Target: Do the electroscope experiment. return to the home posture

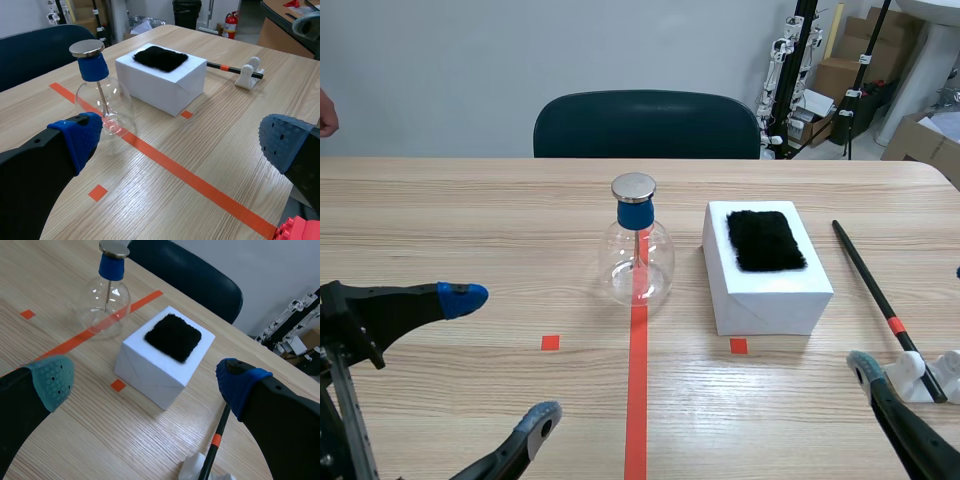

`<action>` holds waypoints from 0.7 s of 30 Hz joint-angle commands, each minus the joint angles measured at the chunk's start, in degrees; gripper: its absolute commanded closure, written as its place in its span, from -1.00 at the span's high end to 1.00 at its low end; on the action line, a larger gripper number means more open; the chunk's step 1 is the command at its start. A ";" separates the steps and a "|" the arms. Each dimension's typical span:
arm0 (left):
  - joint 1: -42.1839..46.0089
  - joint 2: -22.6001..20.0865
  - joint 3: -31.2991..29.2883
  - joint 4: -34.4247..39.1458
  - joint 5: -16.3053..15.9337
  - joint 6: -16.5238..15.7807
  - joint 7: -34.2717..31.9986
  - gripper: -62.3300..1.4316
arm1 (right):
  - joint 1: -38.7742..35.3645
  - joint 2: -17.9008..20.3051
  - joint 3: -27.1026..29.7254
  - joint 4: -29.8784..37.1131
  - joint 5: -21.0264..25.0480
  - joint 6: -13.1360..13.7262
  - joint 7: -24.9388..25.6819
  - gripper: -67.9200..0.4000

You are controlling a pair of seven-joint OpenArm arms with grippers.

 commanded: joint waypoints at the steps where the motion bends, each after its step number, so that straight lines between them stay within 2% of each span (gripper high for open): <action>1: -0.28 -0.50 0.00 0.70 -0.39 -0.07 -0.98 1.00 | -0.61 -0.50 1.16 0.17 0.44 -0.42 2.27 0.70; 8: -0.28 -1.42 0.00 0.72 -0.83 -0.09 -0.96 1.00 | -4.00 -1.40 1.81 0.17 -1.84 -0.33 8.37 0.70; 11: -0.28 -1.40 0.00 0.72 -0.83 -0.09 -0.96 1.00 | -5.01 -1.40 1.79 0.17 -3.41 0.13 9.11 0.70; 16: -0.28 -1.42 0.00 0.72 -0.83 -0.09 -0.96 1.00 | -5.77 -1.40 1.75 0.17 -6.64 2.43 9.55 0.70; 21: -0.26 -1.40 0.00 0.72 -0.83 -0.09 -0.96 1.00 | -5.73 -1.38 1.75 0.44 -7.04 3.96 9.94 0.70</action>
